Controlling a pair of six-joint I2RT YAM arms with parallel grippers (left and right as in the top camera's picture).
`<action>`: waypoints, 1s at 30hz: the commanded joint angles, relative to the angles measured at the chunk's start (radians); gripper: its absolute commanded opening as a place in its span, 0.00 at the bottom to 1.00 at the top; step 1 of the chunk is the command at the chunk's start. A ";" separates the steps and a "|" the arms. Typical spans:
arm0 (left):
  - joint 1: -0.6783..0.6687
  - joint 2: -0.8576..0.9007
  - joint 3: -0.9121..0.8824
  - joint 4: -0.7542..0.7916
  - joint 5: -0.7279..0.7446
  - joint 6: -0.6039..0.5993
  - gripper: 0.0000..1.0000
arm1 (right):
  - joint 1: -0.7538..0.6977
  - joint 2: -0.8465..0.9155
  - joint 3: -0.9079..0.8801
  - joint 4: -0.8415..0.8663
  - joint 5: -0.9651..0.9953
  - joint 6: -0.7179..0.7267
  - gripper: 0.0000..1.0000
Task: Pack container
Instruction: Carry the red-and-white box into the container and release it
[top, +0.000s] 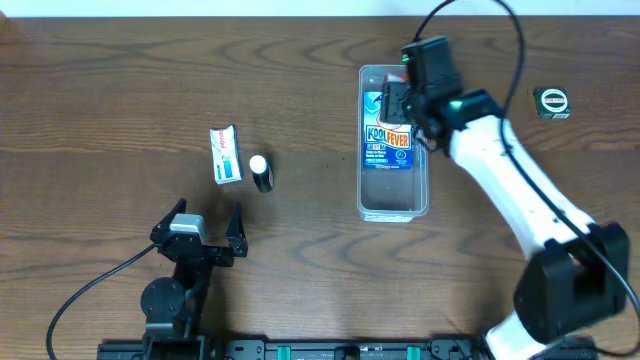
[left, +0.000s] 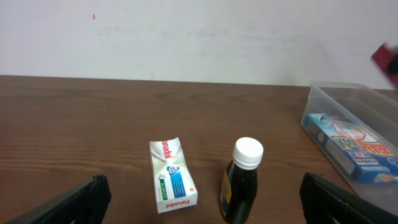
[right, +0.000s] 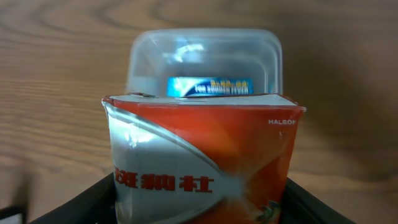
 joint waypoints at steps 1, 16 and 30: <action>0.005 0.001 -0.014 -0.039 0.006 -0.005 0.98 | 0.025 0.057 0.012 0.009 0.099 0.082 0.68; 0.005 0.001 -0.014 -0.039 0.007 -0.005 0.98 | 0.026 0.190 0.012 0.062 0.082 0.083 0.71; 0.005 0.001 -0.014 -0.039 0.007 -0.005 0.98 | 0.017 0.127 0.088 0.103 0.083 -0.016 0.80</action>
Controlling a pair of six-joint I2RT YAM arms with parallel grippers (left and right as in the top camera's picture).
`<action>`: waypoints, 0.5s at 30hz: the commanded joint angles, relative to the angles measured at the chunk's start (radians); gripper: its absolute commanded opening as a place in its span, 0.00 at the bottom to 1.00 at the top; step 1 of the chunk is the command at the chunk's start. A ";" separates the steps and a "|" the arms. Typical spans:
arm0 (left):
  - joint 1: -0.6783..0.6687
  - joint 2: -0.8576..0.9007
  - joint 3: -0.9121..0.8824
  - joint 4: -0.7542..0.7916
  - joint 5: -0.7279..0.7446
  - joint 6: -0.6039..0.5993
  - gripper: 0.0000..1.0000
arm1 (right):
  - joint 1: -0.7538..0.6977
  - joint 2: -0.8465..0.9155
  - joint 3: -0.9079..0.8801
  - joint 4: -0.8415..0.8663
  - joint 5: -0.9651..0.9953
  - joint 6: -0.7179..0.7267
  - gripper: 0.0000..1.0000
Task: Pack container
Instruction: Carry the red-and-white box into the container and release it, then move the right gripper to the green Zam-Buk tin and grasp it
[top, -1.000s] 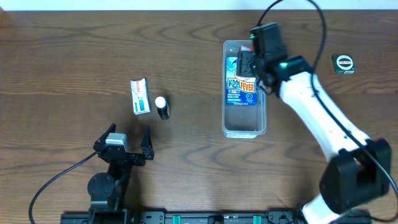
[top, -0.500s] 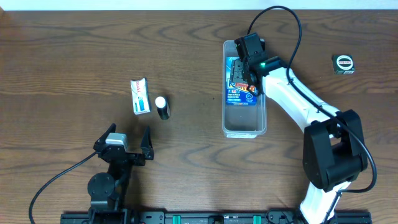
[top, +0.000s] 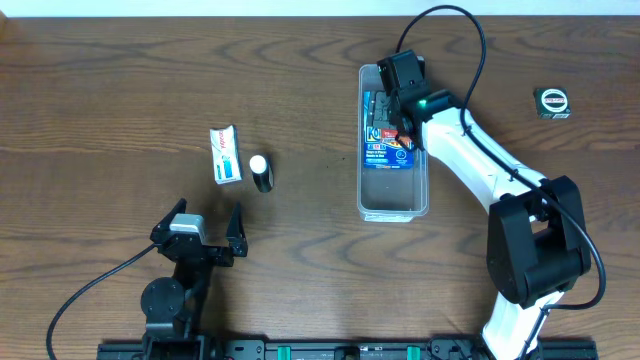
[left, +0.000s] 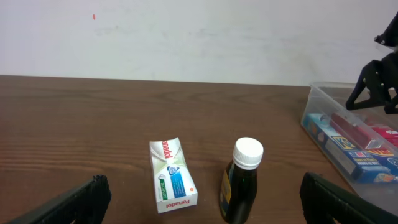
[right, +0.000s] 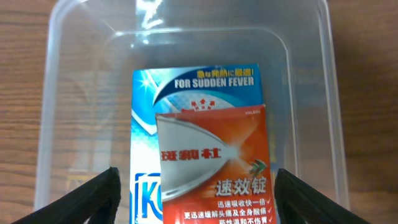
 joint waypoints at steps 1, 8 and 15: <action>0.005 0.001 -0.014 -0.039 0.006 -0.005 0.98 | -0.007 -0.072 0.092 0.002 0.011 -0.062 0.82; 0.005 0.001 -0.014 -0.039 0.006 -0.005 0.98 | -0.165 -0.226 0.210 -0.011 0.018 -0.328 0.88; 0.005 0.001 -0.014 -0.039 0.007 -0.005 0.98 | -0.459 -0.227 0.208 -0.135 -0.071 -0.642 0.96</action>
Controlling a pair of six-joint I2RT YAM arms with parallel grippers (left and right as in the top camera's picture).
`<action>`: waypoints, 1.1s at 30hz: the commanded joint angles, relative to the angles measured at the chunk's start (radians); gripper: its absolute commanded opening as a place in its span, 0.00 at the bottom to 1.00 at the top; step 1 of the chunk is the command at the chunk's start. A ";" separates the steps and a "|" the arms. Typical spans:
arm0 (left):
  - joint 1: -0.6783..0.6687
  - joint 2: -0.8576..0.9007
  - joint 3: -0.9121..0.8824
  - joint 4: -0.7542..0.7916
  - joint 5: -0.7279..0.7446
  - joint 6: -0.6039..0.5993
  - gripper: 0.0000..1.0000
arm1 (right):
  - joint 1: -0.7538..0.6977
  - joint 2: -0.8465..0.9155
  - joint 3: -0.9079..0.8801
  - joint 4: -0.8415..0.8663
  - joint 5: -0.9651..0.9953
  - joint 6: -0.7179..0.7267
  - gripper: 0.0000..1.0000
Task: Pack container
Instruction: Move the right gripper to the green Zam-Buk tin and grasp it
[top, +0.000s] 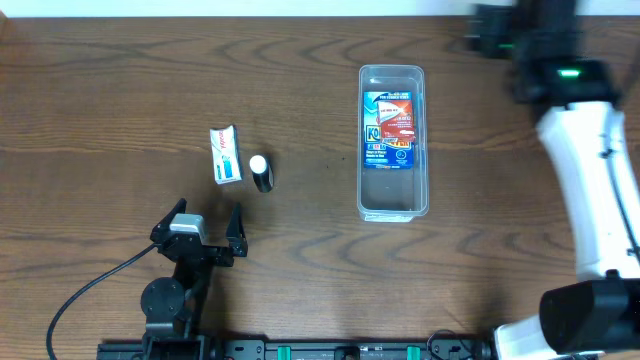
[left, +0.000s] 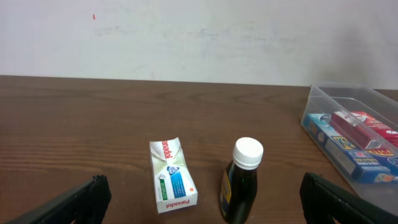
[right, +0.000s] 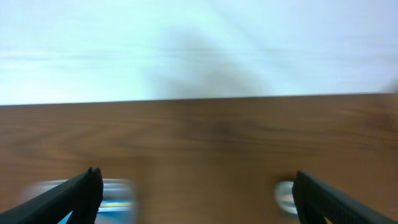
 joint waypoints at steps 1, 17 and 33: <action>0.005 0.001 -0.014 -0.039 0.007 -0.005 0.98 | -0.118 0.063 -0.017 -0.060 -0.089 -0.274 0.99; 0.005 0.001 -0.014 -0.039 0.007 -0.005 0.98 | -0.359 0.389 -0.017 0.046 -0.336 -0.443 0.99; 0.005 0.001 -0.014 -0.039 0.006 -0.005 0.98 | -0.415 0.493 -0.017 0.136 -0.343 -0.397 0.99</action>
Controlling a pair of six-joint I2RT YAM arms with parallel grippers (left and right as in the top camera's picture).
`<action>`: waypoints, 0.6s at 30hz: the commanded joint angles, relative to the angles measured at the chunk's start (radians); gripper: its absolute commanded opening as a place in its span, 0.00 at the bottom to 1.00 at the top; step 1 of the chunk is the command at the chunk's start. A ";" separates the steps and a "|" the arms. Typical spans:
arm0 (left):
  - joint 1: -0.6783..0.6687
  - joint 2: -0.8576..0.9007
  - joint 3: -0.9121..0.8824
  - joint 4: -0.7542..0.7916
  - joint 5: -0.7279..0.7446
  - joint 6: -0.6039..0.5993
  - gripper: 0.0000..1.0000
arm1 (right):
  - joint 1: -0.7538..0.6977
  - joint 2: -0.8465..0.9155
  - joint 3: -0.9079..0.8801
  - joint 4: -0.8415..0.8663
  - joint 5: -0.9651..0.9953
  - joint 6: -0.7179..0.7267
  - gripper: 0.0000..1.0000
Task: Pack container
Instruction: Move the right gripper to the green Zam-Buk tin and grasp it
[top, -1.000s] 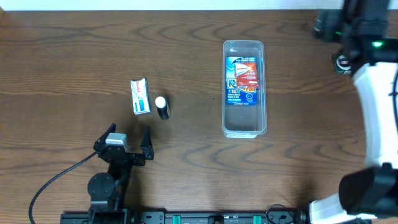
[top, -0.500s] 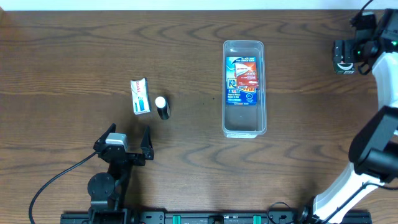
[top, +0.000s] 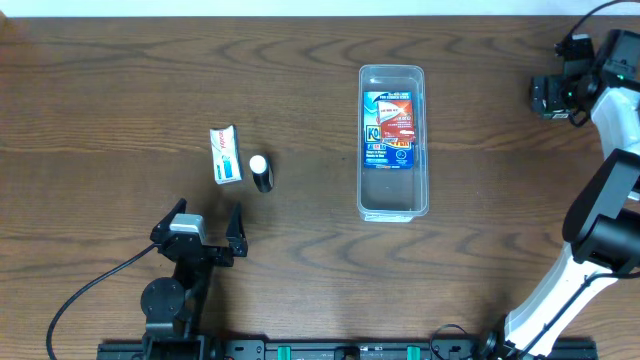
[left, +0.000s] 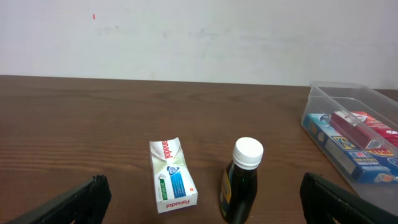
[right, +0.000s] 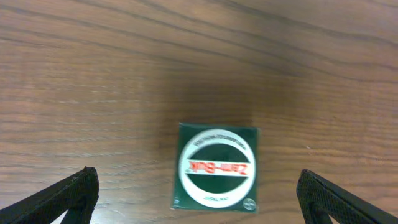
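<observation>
A clear plastic container (top: 419, 190) holds a blue fever-patch box (top: 382, 152) with a red box (top: 401, 119) lying on top. Left of it on the table lie a white Panadol box (top: 226, 154) and a dark bottle with a white cap (top: 261, 172). My right gripper (top: 552, 97) hangs open at the far right, directly above a small green square box (right: 216, 167), with its fingers (right: 74, 194) on either side. My left gripper (top: 201, 224) rests open and empty near the front, facing the Panadol box (left: 171, 176) and bottle (left: 242, 180).
The table's back edge and a white wall lie just beyond the container (left: 348, 92). The green box sits close to the table's right edge. Bare wood separates the container from the green box.
My right arm has moved from behind and right of the container to a spot over the green box at the far right, still open. The left arm and the other items are unchanged.
My right gripper first held the red box above the container. Then the red box lay on the blue box inside and the gripper was open over it. After that the arm was away at the back right, and now it hangs over the green box.
</observation>
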 joint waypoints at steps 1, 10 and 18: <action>0.005 0.001 -0.014 -0.039 0.007 -0.005 0.98 | -0.025 0.023 -0.001 0.014 -0.014 0.040 0.99; 0.005 0.001 -0.014 -0.039 0.006 -0.005 0.98 | -0.032 0.075 -0.001 0.044 -0.027 0.053 0.99; 0.005 0.001 -0.014 -0.039 0.007 -0.005 0.98 | -0.034 0.121 -0.001 0.068 -0.038 0.053 0.99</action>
